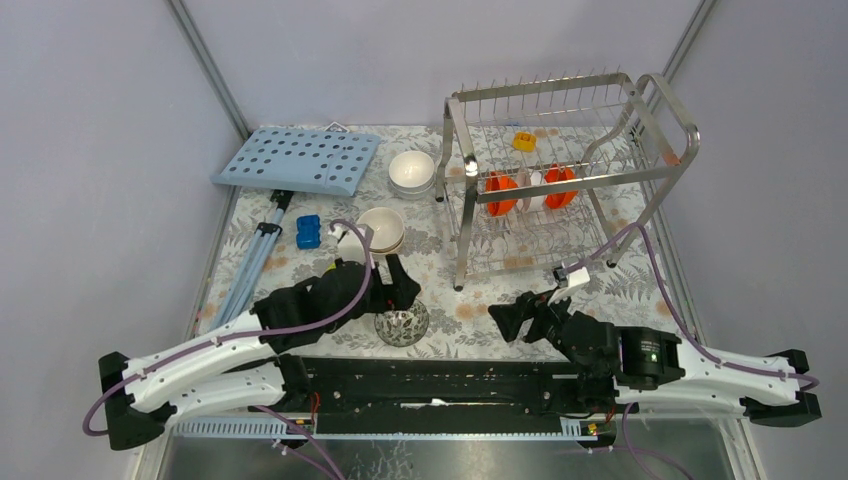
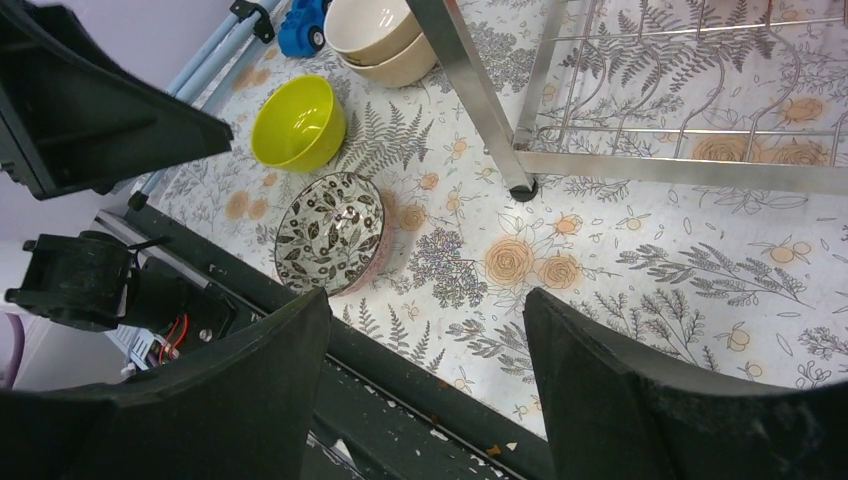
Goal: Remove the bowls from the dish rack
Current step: Adjust the dish rack at the center of the board.
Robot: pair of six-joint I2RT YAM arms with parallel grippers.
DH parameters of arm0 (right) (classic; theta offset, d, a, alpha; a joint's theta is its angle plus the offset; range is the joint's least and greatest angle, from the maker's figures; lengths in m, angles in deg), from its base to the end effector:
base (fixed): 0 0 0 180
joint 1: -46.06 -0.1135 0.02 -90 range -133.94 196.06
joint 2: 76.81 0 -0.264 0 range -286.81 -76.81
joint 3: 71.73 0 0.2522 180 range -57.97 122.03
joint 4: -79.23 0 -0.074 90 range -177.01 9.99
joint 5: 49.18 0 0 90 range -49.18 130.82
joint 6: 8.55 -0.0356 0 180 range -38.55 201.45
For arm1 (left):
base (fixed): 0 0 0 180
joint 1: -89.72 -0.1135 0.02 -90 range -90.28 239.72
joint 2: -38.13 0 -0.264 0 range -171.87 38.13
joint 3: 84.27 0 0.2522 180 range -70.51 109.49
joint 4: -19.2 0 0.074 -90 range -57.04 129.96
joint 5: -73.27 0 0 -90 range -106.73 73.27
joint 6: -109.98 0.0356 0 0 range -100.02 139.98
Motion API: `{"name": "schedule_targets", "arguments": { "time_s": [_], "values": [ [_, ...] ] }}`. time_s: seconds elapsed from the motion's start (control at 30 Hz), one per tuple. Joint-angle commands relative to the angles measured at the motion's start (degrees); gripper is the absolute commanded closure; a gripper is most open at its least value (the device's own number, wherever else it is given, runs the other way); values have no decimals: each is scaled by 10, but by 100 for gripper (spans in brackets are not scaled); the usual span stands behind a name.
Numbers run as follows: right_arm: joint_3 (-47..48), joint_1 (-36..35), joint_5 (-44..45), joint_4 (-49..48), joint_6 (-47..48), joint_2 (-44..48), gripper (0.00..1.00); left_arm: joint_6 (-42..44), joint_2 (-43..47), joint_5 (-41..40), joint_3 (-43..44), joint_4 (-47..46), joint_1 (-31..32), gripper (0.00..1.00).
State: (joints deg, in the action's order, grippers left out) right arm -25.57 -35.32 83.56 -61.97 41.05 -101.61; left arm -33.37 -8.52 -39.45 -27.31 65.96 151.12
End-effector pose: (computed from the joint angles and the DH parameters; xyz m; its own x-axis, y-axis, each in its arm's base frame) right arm 0.0405 0.1059 0.2861 -0.4419 0.2606 -0.8584 -0.4500 0.7634 0.4634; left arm 0.0948 -0.1452 0.2871 -0.7002 -0.2617 -0.6643 0.1665 0.8449 -0.5084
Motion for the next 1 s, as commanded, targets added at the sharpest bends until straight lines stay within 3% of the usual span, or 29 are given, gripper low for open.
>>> {"name": "schedule_targets", "arguments": {
  "time_s": [0.0, 0.2, 0.27, 0.43, 0.73, 0.97],
  "values": [
    [11, -3, -24, -11, 47, 13, 22, 131, -8, 21, 22, -149, -3, 8],
    [-2, -3, -55, -35, 80, 29, 23, 259, -16, 27, -58, -437, -3, 12],
    [-5, -3, -57, -34, 80, 32, 23, 288, -48, 7, -61, -482, -4, 16],
    [1, -3, -47, -25, 74, 37, 24, 335, -155, 60, -13, -531, -7, 27],
    [22, -3, -26, -18, 75, 50, 24, 387, -271, 86, 51, -596, -15, 33],
    [55, -3, -19, -4, 83, 48, 24, 382, -341, 98, 96, -602, -39, 56]
  ]
}}
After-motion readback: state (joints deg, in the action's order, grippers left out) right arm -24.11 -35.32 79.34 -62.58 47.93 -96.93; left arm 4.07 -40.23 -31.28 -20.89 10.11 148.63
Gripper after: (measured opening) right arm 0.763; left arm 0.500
